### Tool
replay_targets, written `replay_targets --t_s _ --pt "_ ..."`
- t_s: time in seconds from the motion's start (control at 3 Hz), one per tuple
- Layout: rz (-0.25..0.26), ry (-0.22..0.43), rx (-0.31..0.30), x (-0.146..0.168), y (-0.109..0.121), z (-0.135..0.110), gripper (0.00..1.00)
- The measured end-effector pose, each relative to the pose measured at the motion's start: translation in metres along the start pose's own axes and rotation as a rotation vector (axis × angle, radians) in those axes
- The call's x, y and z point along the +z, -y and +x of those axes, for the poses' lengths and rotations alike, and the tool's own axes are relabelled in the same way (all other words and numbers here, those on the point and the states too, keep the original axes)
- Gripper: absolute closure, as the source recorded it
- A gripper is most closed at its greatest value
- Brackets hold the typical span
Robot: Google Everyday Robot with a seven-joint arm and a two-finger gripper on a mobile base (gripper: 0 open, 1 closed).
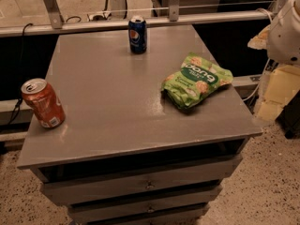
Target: Pick green rice chip bag
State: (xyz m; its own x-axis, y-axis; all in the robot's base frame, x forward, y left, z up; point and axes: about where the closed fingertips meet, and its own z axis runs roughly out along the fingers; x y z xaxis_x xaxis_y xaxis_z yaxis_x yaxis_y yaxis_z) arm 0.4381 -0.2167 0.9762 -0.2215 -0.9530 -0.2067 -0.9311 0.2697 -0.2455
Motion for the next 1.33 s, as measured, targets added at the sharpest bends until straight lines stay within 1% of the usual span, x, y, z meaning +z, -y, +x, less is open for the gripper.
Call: replay_targets --t_s 0.33,0.67,1.0,1.33 --pt "0.006 0.012 0.003 0.005 0.004 -0.001 0.0" --pt "0.006 0.072 0.039 0.031 0.018 -0.005 0.0" --pt "-0.017 0.172 0.099 0.074 0.038 -0.023 0.0" --pt "-0.035 0.245 0.155 0.112 0.056 -0.038 0.0"
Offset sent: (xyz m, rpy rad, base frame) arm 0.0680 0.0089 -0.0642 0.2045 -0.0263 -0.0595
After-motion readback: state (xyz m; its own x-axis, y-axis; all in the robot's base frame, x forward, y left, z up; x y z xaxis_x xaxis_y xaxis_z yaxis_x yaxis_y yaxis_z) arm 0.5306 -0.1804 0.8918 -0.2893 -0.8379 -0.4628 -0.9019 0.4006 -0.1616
